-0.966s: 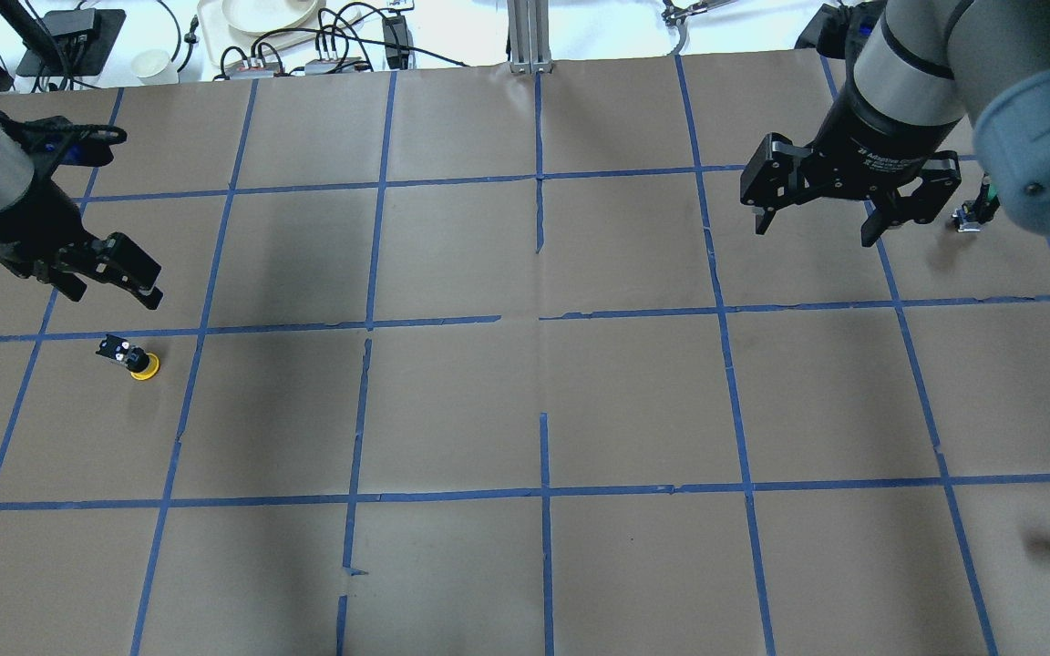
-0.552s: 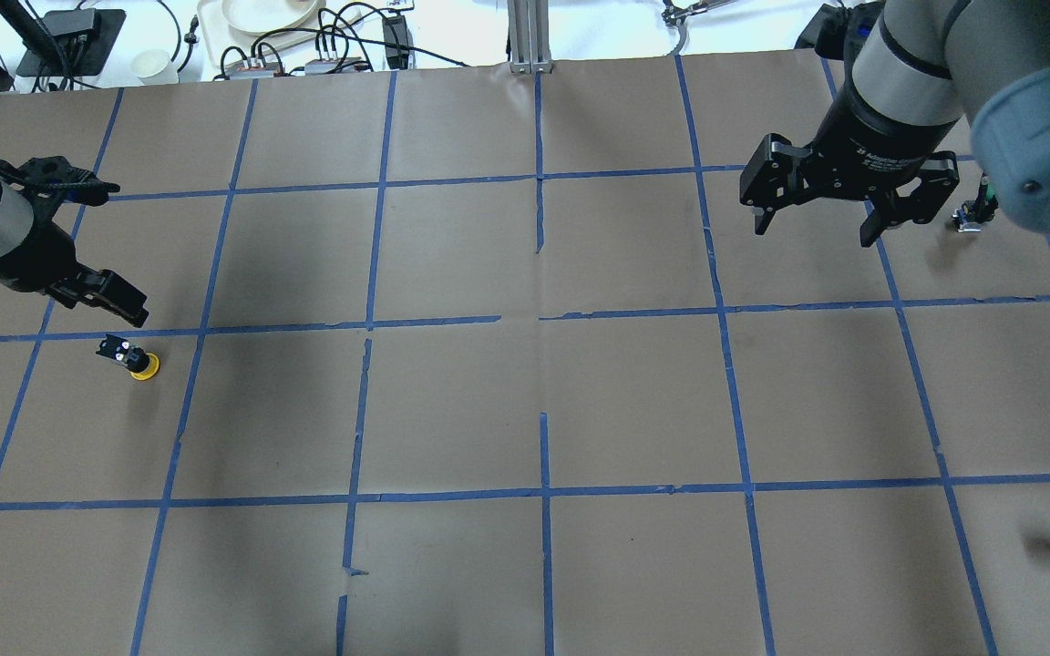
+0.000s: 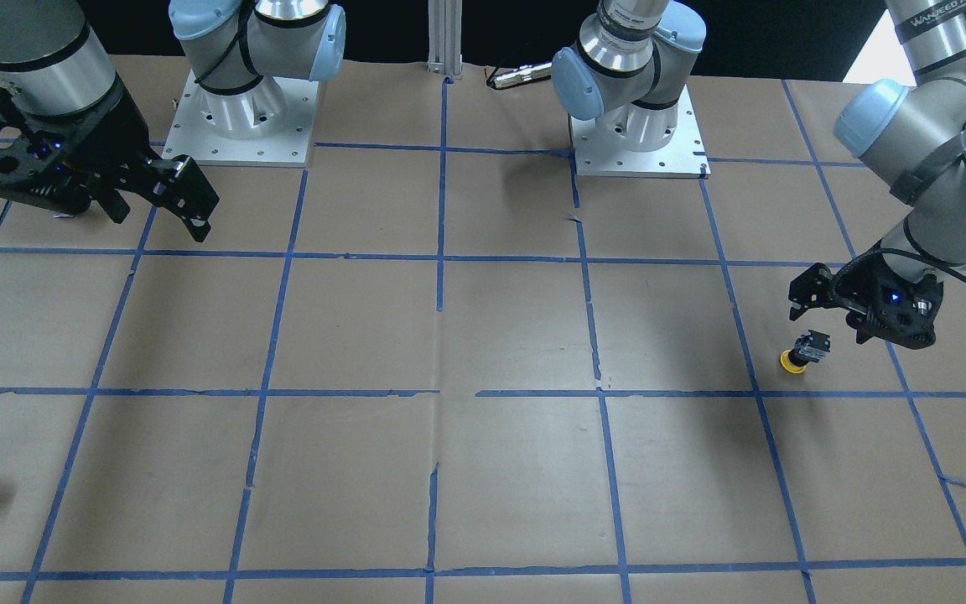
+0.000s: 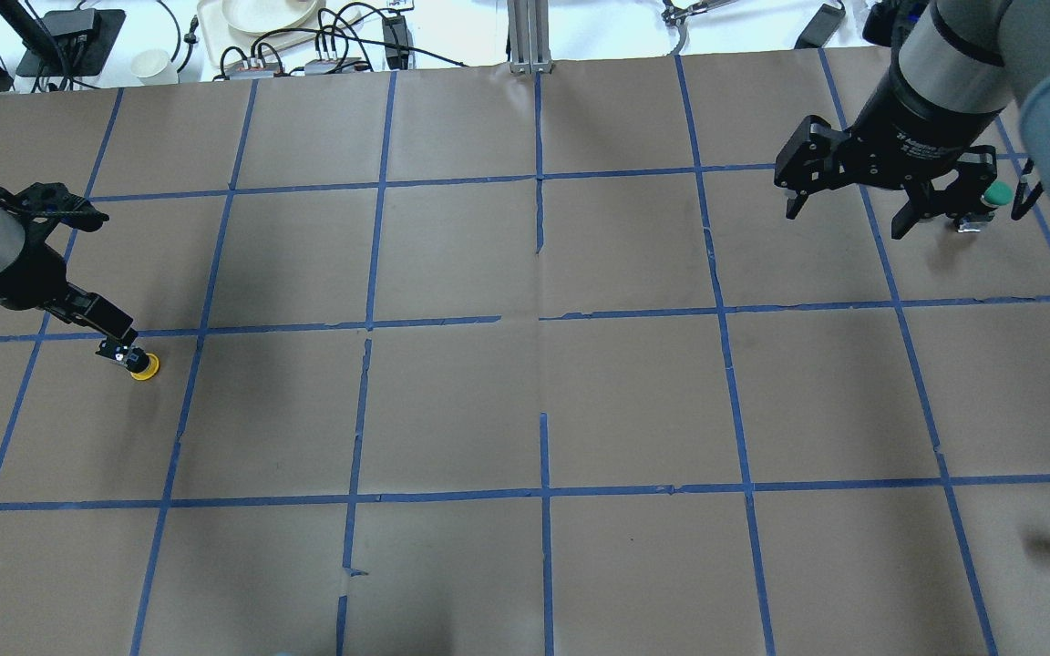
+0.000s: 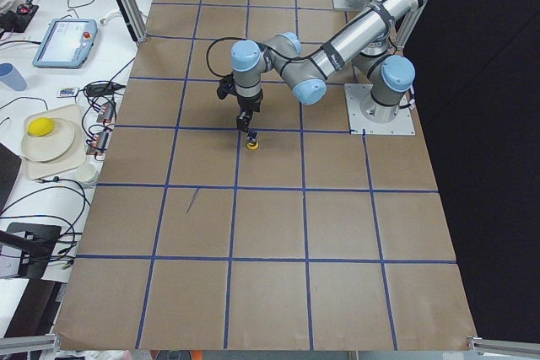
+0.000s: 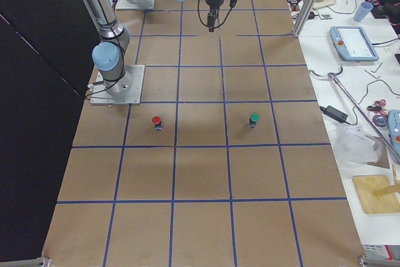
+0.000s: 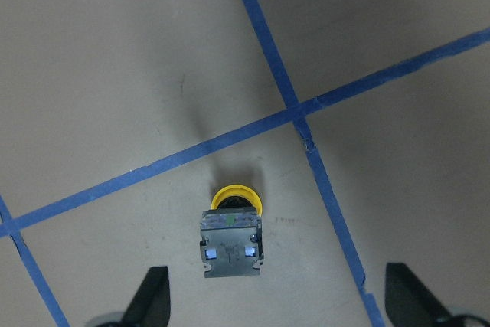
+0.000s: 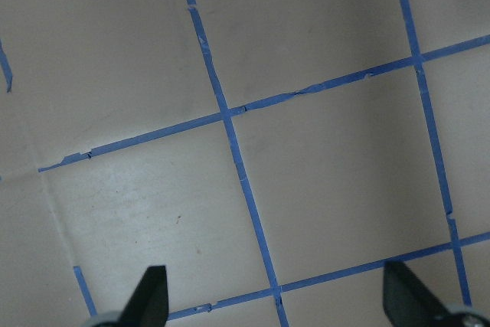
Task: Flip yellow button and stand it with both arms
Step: 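Close the left gripper on the yellow button's dark body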
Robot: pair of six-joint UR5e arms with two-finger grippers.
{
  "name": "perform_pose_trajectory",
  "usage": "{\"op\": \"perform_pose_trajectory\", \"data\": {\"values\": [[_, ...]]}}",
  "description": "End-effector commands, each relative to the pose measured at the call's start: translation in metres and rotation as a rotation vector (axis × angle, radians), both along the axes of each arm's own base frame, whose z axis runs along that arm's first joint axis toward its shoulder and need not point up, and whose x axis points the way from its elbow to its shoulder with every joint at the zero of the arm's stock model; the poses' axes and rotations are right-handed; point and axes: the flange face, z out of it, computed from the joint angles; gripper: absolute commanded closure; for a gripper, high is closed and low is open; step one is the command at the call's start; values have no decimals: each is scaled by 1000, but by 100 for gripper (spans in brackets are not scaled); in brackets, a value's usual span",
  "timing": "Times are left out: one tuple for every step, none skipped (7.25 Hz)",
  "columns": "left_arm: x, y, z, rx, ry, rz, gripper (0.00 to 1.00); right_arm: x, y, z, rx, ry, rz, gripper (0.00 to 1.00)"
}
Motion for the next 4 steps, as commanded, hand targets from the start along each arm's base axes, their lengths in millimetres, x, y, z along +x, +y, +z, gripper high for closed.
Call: {"op": "perform_pose_trajectory", "data": {"values": [[10,-1,-18,7,25,14,2,-2,-1,0,2,-17,-36,0],[12,-5,-29,16,36,-7,2,-2,-1,0,0,-17,-37,0],[16,-11,-43,7,29,-32,2,-2,-1,0,2,-17,-37,0],[18,-13,-56,3,21,-74,1,-1,0,-1,3,-19,-35,0]]}}
